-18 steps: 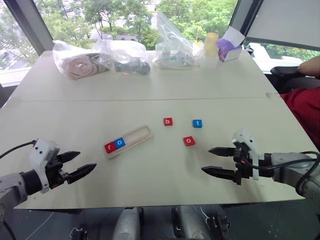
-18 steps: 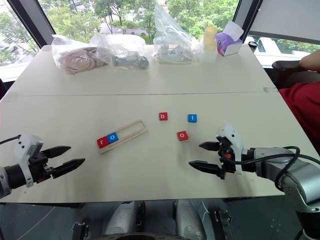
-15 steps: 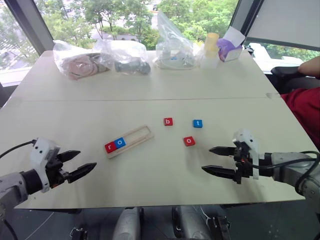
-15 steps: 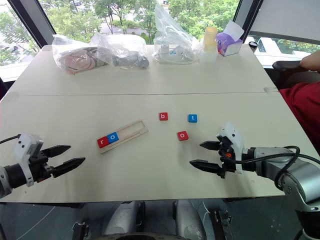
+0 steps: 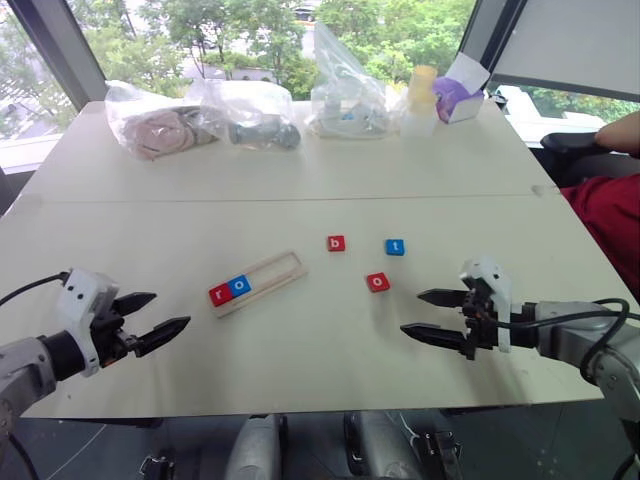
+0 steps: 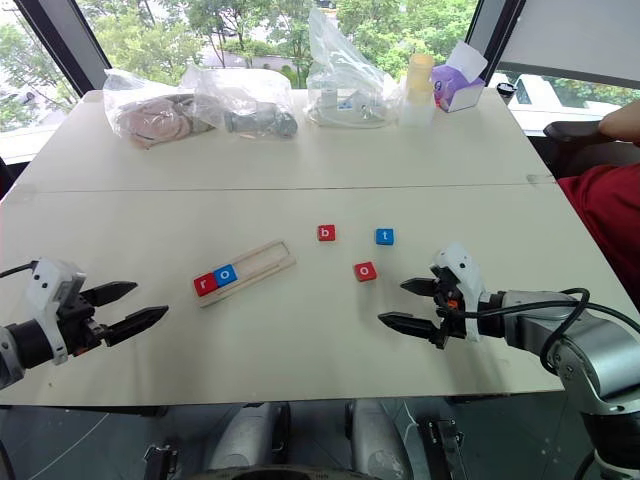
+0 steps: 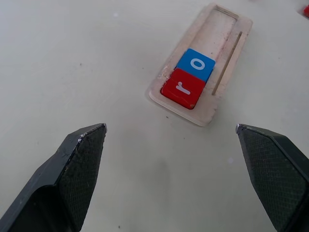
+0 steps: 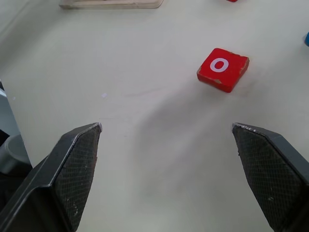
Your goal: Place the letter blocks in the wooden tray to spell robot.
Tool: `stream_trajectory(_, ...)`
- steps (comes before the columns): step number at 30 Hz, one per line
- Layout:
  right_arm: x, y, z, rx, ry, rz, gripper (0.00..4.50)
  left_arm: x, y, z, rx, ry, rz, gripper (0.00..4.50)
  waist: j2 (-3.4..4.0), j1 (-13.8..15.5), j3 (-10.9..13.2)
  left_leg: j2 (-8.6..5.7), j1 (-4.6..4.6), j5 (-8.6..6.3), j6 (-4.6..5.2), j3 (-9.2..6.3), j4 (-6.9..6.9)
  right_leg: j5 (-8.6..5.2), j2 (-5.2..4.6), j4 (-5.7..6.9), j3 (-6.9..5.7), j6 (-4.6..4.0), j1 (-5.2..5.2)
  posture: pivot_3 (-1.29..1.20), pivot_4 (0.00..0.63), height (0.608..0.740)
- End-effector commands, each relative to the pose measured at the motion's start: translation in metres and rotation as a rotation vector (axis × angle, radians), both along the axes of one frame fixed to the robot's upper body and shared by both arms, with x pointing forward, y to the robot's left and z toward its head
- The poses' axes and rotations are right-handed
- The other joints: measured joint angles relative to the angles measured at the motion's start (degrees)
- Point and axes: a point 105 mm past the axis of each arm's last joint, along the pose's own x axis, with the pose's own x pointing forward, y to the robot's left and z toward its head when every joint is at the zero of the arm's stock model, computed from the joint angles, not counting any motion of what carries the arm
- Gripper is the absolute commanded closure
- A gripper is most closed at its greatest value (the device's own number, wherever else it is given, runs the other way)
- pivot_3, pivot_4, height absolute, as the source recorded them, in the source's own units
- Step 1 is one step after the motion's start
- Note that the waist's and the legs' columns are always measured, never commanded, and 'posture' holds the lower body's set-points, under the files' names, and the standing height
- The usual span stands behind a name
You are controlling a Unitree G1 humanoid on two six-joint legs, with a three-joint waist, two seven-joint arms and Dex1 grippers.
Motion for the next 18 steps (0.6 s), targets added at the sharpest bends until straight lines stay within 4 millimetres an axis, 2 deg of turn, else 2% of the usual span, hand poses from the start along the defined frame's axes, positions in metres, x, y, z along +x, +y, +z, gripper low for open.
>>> stream_trajectory(1,0.006,-0.009,0.007,-0.026,-0.045,-0.014,0.04,-0.002,0.005,0.008,0.016,-0.02,-0.008,0.0,0.0,0.0,0.0,0.0,0.0,0.0,0.0,0.0,0.0,0.0,0.0,0.0,0.0,0.0,0.0,0.0,0.15,0.74)
stream_trajectory(6,0.008,-0.016,0.008,-0.033,-0.018,-0.07,0.04,0.005,0.016,0.014,0.082,-0.016,-0.035,0.0,0.0,0.0,0.0,0.0,0.01,0.0,0.0,-0.01,0.0,0.0,0.02,0.02,-0.01,0.0,-0.01,0.0,0.15,0.74)
stream_trajectory(8,0.008,-0.011,0.007,-0.03,0.02,-0.092,0.04,0.01,0.019,0.016,0.113,-0.012,-0.068,0.0,0.0,0.0,0.0,0.0,0.01,0.0,0.0,-0.01,0.0,0.01,0.03,0.02,-0.01,-0.01,-0.02,0.0,0.15,0.74)
stream_trajectory(10,0.008,0.004,0.015,0.025,0.025,-0.066,0.04,0.015,0.018,0.017,0.162,0.001,-0.141,0.0,0.0,-0.1,0.0,0.0,0.01,0.0,0.0,0.01,0.0,0.01,0.0,0.02,0.01,-0.02,-0.03,0.0,0.15,0.74)
stream_trajectory(13,0.0,0.039,0.024,0.079,0.006,0.043,0.04,0.028,0.008,0.014,0.207,0.016,-0.261,0.0,0.04,-0.1,0.0,0.02,0.01,0.0,0.0,0.01,-0.03,0.02,0.03,0.03,0.01,-0.04,-0.05,0.0,0.15,0.74)
stream_trajectory(18,-0.019,0.083,0.013,0.037,-0.016,0.201,0.04,0.04,-0.015,0.0,0.217,0.029,-0.396,0.0,0.04,-0.1,0.0,0.02,-0.06,0.0,0.0,0.02,-0.09,0.02,0.0,-0.01,0.0,-0.01,-0.09,0.0,0.15,0.74)
